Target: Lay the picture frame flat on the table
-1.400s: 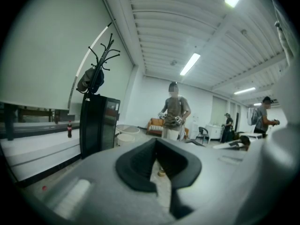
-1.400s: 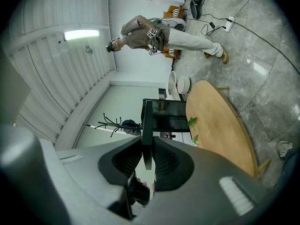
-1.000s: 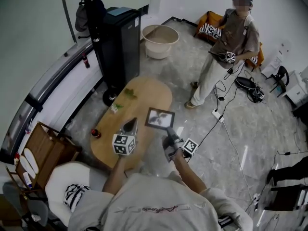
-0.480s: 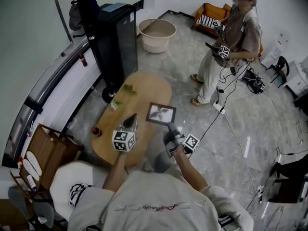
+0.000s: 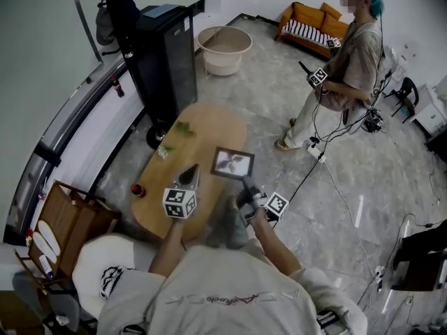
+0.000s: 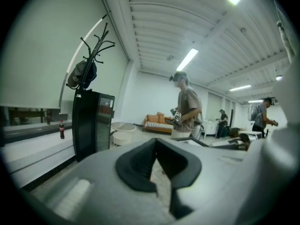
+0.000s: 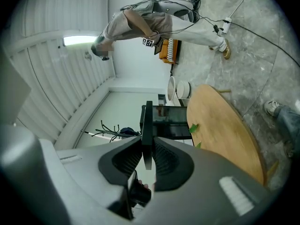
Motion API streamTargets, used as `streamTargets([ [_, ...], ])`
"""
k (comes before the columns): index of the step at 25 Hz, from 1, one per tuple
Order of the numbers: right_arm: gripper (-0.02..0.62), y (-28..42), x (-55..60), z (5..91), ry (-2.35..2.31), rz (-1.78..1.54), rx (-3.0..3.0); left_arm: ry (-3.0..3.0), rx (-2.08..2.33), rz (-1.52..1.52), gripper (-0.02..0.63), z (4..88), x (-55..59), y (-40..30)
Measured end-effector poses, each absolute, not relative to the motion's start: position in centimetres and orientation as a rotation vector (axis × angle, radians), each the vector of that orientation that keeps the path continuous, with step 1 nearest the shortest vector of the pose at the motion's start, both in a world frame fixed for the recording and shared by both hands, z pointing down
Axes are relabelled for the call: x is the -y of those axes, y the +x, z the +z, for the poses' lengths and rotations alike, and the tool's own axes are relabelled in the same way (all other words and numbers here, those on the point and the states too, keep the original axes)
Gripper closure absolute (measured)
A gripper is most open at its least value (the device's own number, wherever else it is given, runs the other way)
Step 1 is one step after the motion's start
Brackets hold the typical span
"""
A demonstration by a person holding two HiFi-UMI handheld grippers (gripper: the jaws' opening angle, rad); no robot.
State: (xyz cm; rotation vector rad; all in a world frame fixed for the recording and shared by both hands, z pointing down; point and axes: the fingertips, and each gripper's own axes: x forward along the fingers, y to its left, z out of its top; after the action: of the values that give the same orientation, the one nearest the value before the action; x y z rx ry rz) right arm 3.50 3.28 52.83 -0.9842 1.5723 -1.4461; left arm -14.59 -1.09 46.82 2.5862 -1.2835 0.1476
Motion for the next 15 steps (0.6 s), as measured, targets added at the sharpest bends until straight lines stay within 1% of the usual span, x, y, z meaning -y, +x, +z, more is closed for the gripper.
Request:
streamTargets([
  [15,0.523,6.8,1.0,53.5,-0.985,-1.436,-1.544,2.608,1.256,0.166,0.606,46.8,6.1,-10.9],
])
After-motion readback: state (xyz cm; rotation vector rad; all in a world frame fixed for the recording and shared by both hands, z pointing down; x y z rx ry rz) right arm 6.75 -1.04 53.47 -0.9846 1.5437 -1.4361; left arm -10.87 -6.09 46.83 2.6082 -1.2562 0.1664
